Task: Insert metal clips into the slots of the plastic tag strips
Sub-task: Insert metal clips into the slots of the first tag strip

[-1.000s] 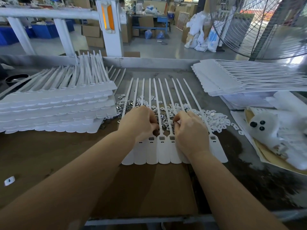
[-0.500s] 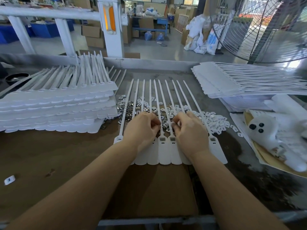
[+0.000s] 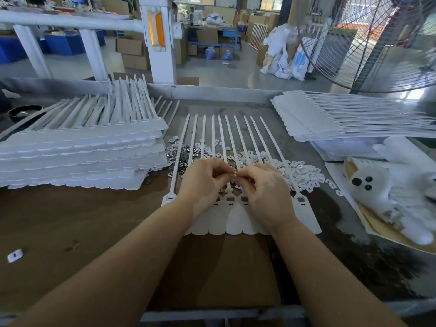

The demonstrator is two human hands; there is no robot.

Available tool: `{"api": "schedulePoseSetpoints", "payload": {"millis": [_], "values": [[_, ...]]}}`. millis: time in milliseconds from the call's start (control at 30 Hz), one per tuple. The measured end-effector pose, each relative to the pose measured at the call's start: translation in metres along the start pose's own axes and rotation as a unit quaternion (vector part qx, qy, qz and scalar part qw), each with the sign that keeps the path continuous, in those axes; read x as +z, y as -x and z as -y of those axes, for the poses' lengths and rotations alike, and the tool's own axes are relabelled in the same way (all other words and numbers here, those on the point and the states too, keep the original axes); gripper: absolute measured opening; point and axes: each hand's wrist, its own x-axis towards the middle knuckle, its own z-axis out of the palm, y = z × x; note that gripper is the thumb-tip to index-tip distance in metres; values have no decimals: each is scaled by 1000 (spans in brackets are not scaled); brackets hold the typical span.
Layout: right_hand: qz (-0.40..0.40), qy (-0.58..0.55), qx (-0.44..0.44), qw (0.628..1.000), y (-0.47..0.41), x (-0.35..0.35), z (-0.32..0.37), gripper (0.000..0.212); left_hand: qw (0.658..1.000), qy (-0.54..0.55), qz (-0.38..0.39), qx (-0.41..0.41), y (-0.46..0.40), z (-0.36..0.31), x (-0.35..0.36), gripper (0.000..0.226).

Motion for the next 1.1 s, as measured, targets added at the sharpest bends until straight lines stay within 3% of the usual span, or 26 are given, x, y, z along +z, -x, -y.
{"api": "schedulePoseSetpoints", "payload": {"millis": [167,533,933,1100], "values": [[9,2,20,1000,0,-1,-1,6,1000,-10,7,-22,3,3,-15,7],[34,46,27,998,0,-1,0,7,989,-67,120,-49,7,-2,-32,3],[34,32,47,998,0,1,-1,7,980,-133,142,-41,2,-13,-15,4],[18,11,66,998,0,-1,-2,7,979,-113,146,-85,-3,-15,-15,16]]}}
